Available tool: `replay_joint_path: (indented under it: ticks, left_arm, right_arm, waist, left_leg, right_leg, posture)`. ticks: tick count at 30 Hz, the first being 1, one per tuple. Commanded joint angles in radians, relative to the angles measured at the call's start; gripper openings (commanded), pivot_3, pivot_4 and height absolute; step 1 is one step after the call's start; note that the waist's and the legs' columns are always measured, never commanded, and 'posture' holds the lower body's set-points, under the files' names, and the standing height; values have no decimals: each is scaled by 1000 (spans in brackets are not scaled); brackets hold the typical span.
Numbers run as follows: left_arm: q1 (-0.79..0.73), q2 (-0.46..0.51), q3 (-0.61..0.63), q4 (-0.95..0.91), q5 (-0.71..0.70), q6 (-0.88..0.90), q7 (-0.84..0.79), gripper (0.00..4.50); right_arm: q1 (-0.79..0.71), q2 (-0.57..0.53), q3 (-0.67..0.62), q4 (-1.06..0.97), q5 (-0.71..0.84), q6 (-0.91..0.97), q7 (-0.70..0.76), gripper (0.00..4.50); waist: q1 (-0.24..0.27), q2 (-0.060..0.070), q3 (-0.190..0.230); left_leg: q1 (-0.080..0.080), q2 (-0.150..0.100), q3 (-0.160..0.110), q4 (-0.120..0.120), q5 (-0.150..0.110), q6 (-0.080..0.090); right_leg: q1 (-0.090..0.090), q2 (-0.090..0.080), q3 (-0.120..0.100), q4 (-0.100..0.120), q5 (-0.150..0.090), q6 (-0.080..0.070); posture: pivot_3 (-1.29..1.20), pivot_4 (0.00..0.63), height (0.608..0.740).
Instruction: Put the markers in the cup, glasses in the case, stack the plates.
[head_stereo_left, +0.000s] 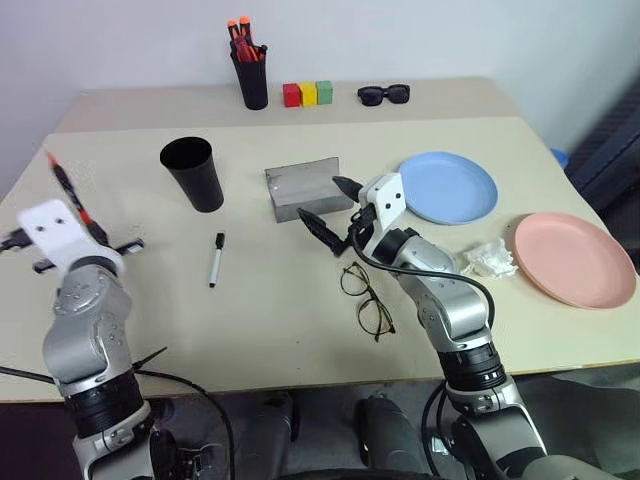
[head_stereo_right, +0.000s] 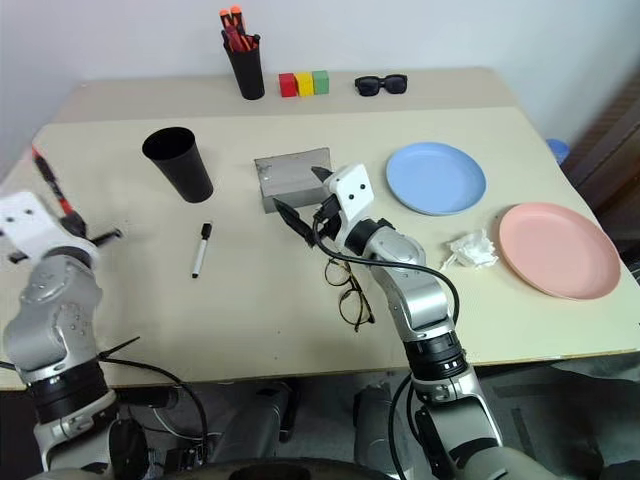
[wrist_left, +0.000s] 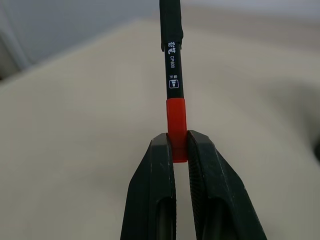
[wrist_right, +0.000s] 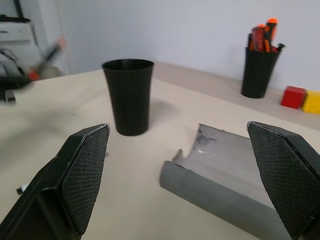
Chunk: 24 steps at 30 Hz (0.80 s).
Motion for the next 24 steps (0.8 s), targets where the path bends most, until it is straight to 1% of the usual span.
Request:
replay_joint_path:
  ticks: [1, 4, 5, 6, 9, 15, 19, 24]
  left_arm:
    - [-5, -5, -13, -58, -15, 140, 5, 31]
    - [-18, -26, -10, -71, -20, 242, 14, 31]
    - [-24, -37, -5, -74, -20, 276, 21, 853]
    - [-30, -45, -2, -77, -14, 298, 27, 1245]
    - [-71, -61, 15, -71, -5, 321, 38, 2695]
    - [-198, -5, 23, 28, 6, 319, 13, 2695]
    - [-282, 98, -43, 187, 17, 312, -67, 2695]
    - [-342, 110, -60, 289, 5, 326, -108, 2695]
  right_arm:
    - [-22, 2, -7, -14, 17, -22, 12, 4500]
    - [-22, 0, -11, -11, 16, -22, 18, 4500]
    - [-22, -1, -12, -11, 16, -22, 19, 4500]
    - [-22, -1, -13, -10, 16, -22, 20, 4500]
    - [-22, -1, -13, -10, 15, -21, 22, 4500]
    - [-19, 7, -5, -13, 11, -19, 19, 4500]
    - [-17, 17, 2, -14, 9, -21, 14, 4500]
    - [-12, 21, 3, -19, 7, -22, 4, 4500]
  waist:
    - [-1, 0, 0]
    - [-2, 0, 0]
    - [-2, 0, 0]
    - [-2, 0, 0]
    - [-1, 0, 0]
    - [0, 0, 0]
    - [-2, 0, 0]
    - [-2, 0, 0]
  left_leg:
    - [0, 0, 0, 0, 0, 0]
    - [0, 0, 0, 0, 0, 0]
    - [0, 0, 0, 0, 0, 0]
    - [0, 0, 0, 0, 0, 0]
    - [0, 0, 0, 0, 0, 0]
    - [0, 0, 0, 0, 0, -1]
    - [0, 0, 1, -1, 0, -1]
    - [0, 0, 0, -2, 0, -1]
  right_leg:
    - [0, 0, 0, 0, 0, 0]
    - [0, 0, 0, 0, 0, 0]
    - [-1, 0, 0, 0, 0, 0]
    - [-1, 0, 0, 0, 0, 0]
    - [-1, 0, 0, 0, 0, 0]
    - [0, 0, 0, -1, 0, 0]
    - [-1, 1, 0, 0, 0, 0]
    - [-1, 1, 0, -1, 0, 0]
  posture:
    - [0, 150, 740]
    - [0, 150, 740]
    - [0, 150, 740]
    - [0, 150, 740]
    - [0, 150, 740]
    - [0, 150, 740]
    - [0, 150, 740]
    - [0, 150, 740]
